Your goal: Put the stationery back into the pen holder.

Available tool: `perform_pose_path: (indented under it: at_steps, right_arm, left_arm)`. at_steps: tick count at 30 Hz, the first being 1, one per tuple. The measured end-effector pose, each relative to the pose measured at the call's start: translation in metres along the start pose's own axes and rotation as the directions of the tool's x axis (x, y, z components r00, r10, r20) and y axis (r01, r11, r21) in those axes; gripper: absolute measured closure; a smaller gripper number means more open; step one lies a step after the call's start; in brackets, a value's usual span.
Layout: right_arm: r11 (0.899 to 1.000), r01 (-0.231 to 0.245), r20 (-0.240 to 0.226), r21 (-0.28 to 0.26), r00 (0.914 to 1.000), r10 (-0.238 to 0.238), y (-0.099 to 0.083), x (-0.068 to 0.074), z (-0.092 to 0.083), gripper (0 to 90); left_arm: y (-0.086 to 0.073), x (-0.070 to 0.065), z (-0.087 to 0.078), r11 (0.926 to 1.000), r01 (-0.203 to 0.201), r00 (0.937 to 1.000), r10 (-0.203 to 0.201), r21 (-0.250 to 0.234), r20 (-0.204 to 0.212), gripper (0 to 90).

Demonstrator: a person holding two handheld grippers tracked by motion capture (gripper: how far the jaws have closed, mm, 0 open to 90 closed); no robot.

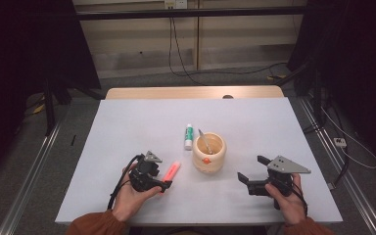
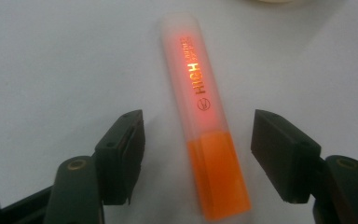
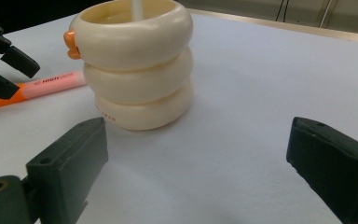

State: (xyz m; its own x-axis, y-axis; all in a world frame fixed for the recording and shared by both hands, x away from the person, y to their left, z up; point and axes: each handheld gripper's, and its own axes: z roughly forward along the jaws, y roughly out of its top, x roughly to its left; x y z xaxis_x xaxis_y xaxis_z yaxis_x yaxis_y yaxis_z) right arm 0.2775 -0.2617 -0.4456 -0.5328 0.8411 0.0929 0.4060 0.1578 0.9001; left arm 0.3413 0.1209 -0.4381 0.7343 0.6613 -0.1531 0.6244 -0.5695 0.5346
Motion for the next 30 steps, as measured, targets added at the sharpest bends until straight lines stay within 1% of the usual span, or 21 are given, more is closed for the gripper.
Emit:
perform_pose_path:
  at_steps: [1,2,3,4,7,8,9,11,12,13,15,16,19,21,23,24,27,30]
  right_arm:
    - [1.000,0.000,-0.001,0.000,1.0000,0.000,0.000,0.000,0.000,5.1]
    - [1.000,0.000,-0.001,0.000,1.0000,0.000,0.000,0.000,0.000,5.1]
    - [1.000,0.000,0.000,0.000,1.0000,0.000,0.000,0.000,0.000,5.1]
    - [1.000,0.000,-0.001,0.000,1.0000,0.000,0.000,0.000,0.000,5.1]
    - [1.000,0.001,-0.002,-0.001,1.0000,-0.001,0.000,0.000,0.000,5.1]
    - [1.000,0.002,-0.002,-0.001,1.0000,-0.002,0.000,0.000,0.000,5.1]
    - [1.000,0.004,-0.002,-0.002,1.0000,-0.004,0.000,0.000,0.000,5.1]
    - [1.000,0.003,-0.003,-0.002,1.0000,-0.003,0.000,0.000,0.000,5.1]
    - [1.000,0.003,-0.003,-0.002,1.0000,-0.003,0.000,0.000,0.000,5.0]
    - [1.000,0.003,-0.002,-0.002,1.0000,-0.003,0.000,0.000,0.000,5.1]
    - [1.000,0.002,-0.002,-0.002,1.0000,-0.002,0.000,0.000,0.000,5.0]
    - [1.000,0.004,-0.002,-0.003,1.0000,-0.004,0.000,0.000,0.000,5.0]
    - [1.000,0.003,-0.003,-0.002,1.0000,-0.003,0.000,0.000,0.000,5.0]
    - [1.000,0.005,-0.003,-0.003,1.0000,-0.005,0.000,0.000,0.000,5.0]
    - [1.000,0.005,-0.004,-0.003,1.0000,-0.005,0.000,0.000,0.000,5.0]
    - [1.000,0.006,-0.003,-0.003,1.0000,-0.006,0.000,0.000,0.000,5.0]
    - [1.000,0.005,-0.003,-0.003,1.0000,-0.005,0.000,0.000,0.000,5.0]
    - [1.000,0.005,-0.004,-0.003,1.0000,-0.005,0.000,0.000,0.000,5.0]
  left_arm:
    - [0.000,-0.001,0.001,1.0000,-0.002,1.0000,0.002,0.006,0.009,42.6]
    - [0.000,-0.002,0.002,1.0000,-0.001,1.0000,0.001,0.008,0.001,45.4]
    - [0.000,-0.003,0.003,0.9998,-0.005,1.0000,0.005,0.020,-0.003,45.5]
    - [0.000,-0.004,0.004,0.9998,-0.011,0.9999,0.011,0.019,-0.012,47.2]
    - [0.000,-0.005,0.004,0.9999,-0.003,0.9996,0.003,0.013,-0.029,50.2]
    - [-0.001,-0.005,0.004,0.9999,0.000,0.9994,0.000,0.012,-0.034,53.1]
    - [-0.001,-0.005,0.004,0.9999,0.003,0.9994,-0.003,0.012,-0.035,53.7]
    - [-0.001,-0.007,0.004,0.9998,-0.008,0.9989,0.009,0.017,-0.045,54.9]
    - [-0.001,-0.009,0.005,0.9997,-0.016,0.9974,0.017,0.020,-0.069,55.1]
    - [0.000,-0.011,0.005,0.9995,-0.021,0.9966,0.022,0.022,-0.079,55.5]
    - [0.000,-0.012,0.005,0.9994,-0.023,0.9965,0.025,0.026,-0.080,56.5]
    - [0.000,-0.013,0.005,0.9992,-0.028,0.9957,0.030,0.028,-0.087,57.5]
    - [0.000,-0.016,0.006,0.9989,-0.036,0.9948,0.039,0.031,-0.094,61.5]
    - [0.001,-0.016,0.006,0.9987,-0.037,0.9952,0.040,0.034,-0.089,64.5]
    - [0.001,-0.015,0.006,0.9989,-0.029,0.9964,0.031,0.036,-0.079,66.6]
    - [0.001,-0.015,0.006,0.9992,-0.020,0.9971,0.023,0.034,-0.073,66.7]
    - [0.001,-0.014,0.006,0.9993,-0.016,0.9973,0.019,0.033,-0.071,66.9]
    - [0.001,-0.011,0.005,0.9996,-0.001,0.9986,0.002,0.027,-0.052,67.1]
